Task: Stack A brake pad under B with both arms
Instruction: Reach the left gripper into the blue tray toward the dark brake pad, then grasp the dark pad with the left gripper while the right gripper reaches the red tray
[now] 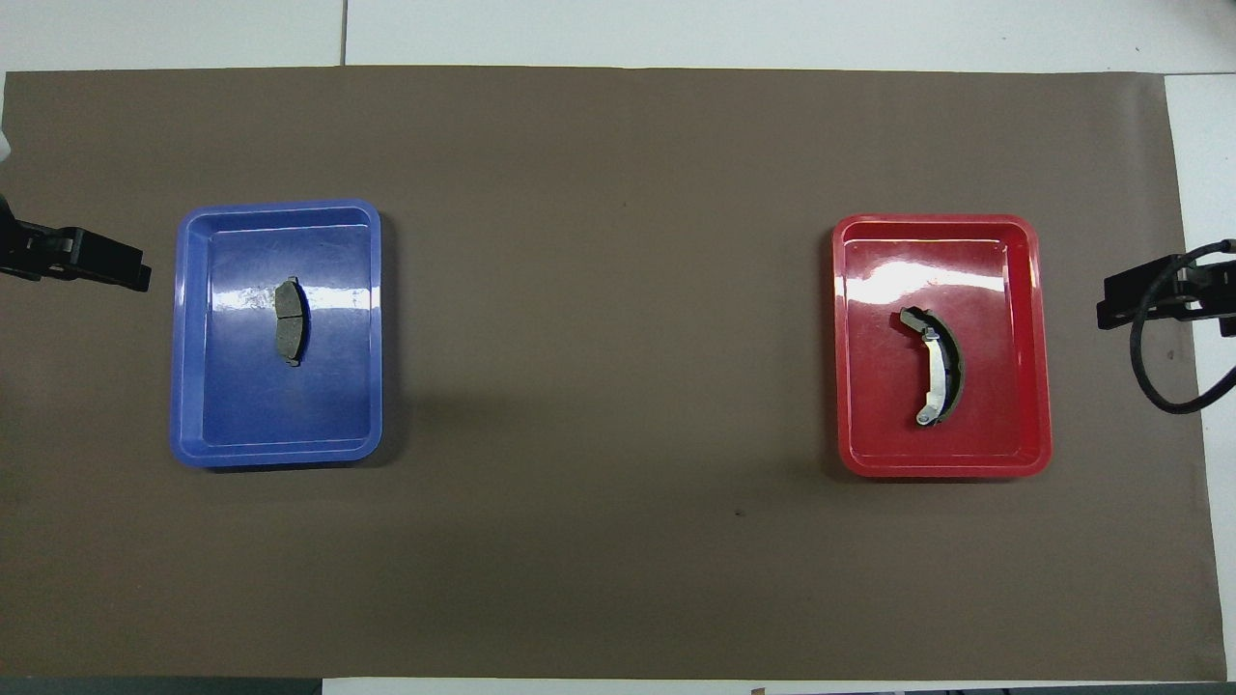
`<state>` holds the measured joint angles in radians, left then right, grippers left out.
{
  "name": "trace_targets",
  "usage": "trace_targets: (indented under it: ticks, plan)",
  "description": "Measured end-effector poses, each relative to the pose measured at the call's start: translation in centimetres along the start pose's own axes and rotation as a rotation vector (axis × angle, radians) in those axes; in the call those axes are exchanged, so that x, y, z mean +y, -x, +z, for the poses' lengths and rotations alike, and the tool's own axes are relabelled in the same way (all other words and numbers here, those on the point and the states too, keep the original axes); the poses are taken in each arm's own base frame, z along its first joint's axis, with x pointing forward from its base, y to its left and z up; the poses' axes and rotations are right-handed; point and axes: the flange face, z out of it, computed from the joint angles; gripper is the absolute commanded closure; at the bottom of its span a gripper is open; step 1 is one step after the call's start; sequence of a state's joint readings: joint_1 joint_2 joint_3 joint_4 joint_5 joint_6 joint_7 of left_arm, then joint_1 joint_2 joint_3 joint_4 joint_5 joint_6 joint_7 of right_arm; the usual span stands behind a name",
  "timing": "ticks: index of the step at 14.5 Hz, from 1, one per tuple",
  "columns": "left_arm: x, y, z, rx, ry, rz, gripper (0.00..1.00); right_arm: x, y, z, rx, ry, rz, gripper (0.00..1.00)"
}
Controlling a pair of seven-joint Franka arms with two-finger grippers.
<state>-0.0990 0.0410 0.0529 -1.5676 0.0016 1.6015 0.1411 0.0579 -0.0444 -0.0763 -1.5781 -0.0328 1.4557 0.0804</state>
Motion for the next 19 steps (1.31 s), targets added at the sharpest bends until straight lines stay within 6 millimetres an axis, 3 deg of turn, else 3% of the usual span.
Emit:
trace_targets:
  ticks: [9, 11, 14, 19]
  plan:
    - [0.1, 0.1, -0.3, 0.013, 0.000, -0.033, 0.01, 0.1, 0.0, 0.0, 0.000, 0.000, 0.001, 0.00]
    - [0.1, -0.3, 0.7, 0.037, -0.002, -0.032, 0.01, 0.1, 0.0, 0.0, 0.000, 0.000, 0.001, 0.00]
    - [0.4, -0.8, 6.2, 0.067, -0.005, -0.028, 0.02, 0.1, 0.0, 0.0, 0.000, 0.000, 0.001, 0.00]
    - [0.7, -0.1, 18.5, 0.080, -0.007, -0.026, 0.03, 0.1, 0.0, 0.0, -0.001, 0.000, 0.001, 0.00]
